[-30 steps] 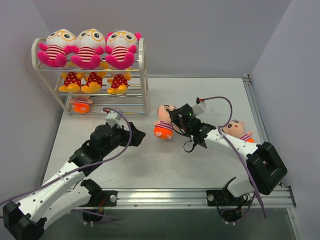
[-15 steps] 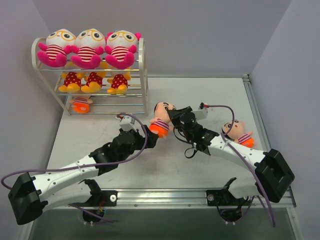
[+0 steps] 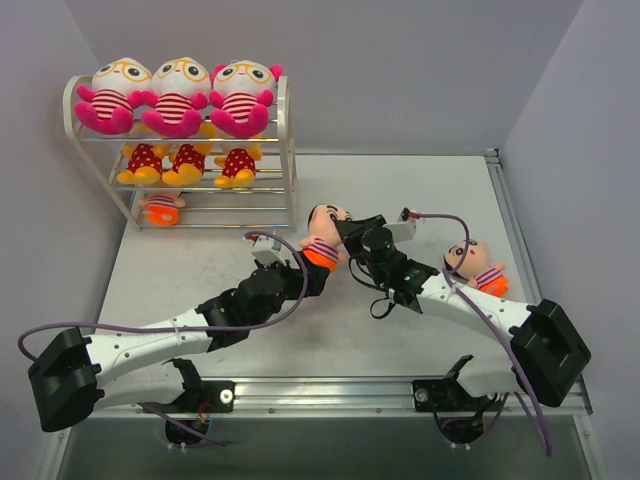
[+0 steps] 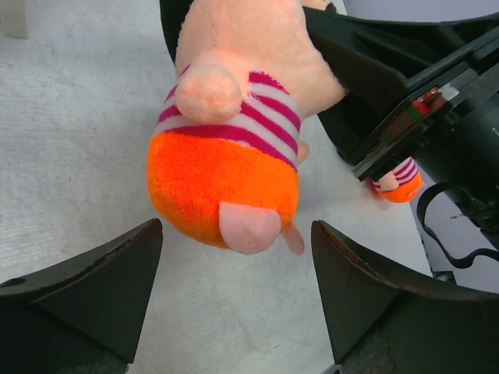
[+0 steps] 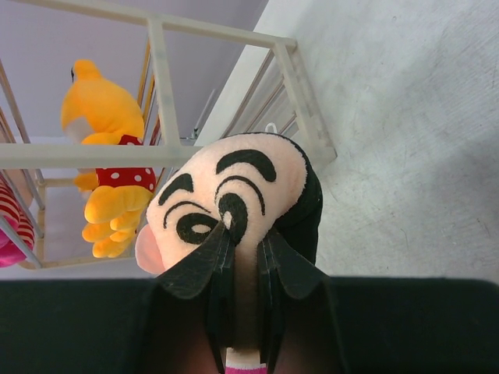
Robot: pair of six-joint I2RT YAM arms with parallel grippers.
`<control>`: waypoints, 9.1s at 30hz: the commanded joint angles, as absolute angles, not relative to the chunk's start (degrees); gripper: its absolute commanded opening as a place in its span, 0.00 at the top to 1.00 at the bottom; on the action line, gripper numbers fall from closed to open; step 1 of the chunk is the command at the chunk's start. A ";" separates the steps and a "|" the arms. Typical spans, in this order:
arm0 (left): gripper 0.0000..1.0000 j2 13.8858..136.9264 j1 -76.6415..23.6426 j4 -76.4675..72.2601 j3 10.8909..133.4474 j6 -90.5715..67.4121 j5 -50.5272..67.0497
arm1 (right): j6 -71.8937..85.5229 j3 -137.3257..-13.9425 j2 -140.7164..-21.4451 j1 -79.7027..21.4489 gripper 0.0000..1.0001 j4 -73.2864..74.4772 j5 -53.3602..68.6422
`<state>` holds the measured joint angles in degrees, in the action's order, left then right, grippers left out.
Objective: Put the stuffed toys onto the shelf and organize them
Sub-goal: Pass the stuffed toy from the right arm to the left, then place the stuffed toy onto shelf, then grab a stuffed toy with the right arm
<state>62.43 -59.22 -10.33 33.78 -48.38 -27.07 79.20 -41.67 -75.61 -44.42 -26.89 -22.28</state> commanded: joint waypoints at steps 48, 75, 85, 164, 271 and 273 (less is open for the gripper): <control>0.98 26.02 -29.64 0.80 10.02 -65.31 -21.90 | 51.96 -39.73 -65.48 -44.74 0.00 -24.08 -30.94; 0.98 65.73 9.05 -46.22 15.11 -52.30 17.04 | 36.30 -29.27 -53.00 -34.98 0.01 -32.96 -26.28; 0.97 75.32 13.01 -50.98 20.47 -48.52 23.82 | 34.02 -26.81 -48.61 -34.80 0.01 -33.49 -26.89; 0.85 110.22 18.02 -56.96 40.08 -48.43 34.19 | 31.47 -23.99 -49.39 -35.95 0.01 -36.65 -27.95; 0.08 44.66 11.97 12.72 40.94 -29.28 4.23 | 36.38 -40.32 -55.98 -34.28 0.00 -9.60 -34.53; 0.07 43.42 8.36 17.03 44.27 -24.28 1.95 | 38.04 -42.18 -56.25 -33.05 0.00 -3.38 -36.64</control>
